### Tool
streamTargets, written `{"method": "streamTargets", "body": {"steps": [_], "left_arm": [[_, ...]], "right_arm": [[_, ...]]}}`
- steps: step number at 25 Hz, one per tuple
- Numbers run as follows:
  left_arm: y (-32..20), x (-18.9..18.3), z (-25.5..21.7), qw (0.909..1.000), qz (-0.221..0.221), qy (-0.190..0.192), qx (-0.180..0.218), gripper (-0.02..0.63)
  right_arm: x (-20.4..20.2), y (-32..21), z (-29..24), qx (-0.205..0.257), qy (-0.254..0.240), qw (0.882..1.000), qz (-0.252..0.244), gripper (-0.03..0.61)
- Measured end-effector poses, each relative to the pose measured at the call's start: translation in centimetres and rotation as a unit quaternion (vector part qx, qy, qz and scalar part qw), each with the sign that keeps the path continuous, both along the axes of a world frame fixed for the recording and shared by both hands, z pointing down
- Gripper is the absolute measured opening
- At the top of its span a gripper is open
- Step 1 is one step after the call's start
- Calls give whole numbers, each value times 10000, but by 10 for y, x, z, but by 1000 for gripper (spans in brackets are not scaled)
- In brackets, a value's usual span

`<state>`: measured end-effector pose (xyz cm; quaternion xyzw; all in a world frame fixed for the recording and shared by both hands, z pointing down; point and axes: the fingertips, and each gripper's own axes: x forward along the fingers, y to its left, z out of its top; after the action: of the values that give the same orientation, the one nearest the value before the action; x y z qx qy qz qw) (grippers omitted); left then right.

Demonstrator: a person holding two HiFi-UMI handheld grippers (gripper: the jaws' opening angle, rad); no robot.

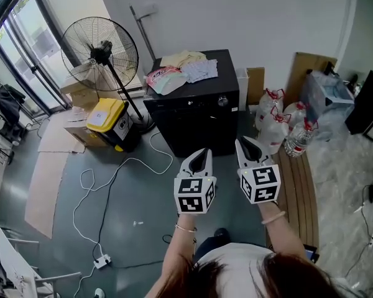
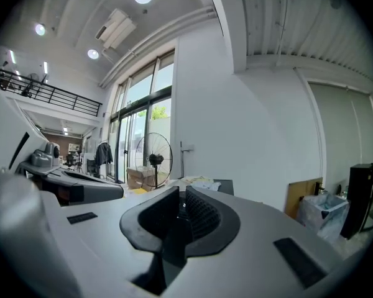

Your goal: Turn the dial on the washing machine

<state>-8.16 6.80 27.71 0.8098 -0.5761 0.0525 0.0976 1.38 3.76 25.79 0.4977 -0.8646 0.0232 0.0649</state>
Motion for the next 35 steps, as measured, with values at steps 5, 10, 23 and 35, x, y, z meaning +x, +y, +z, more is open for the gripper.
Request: {"method": "streamTargets", "body": {"steps": [5, 10, 23, 35], "left_arm": [[19, 21, -9, 9999, -2, -79, 72, 15], [37, 38, -18, 9997, -49, -166, 150, 15], [73, 58, -29, 9992, -249, -221, 237, 15], [86, 77, -35, 9992, -189, -210, 272, 15]], "right_arm": [[15, 22, -10, 184, 96, 9998, -36, 29], [30, 41, -21, 385, 187, 9990, -94, 26], [54, 78, -28, 382, 139, 9989, -235, 26], [69, 96, -32, 382, 51, 9991, -191, 26]]}}
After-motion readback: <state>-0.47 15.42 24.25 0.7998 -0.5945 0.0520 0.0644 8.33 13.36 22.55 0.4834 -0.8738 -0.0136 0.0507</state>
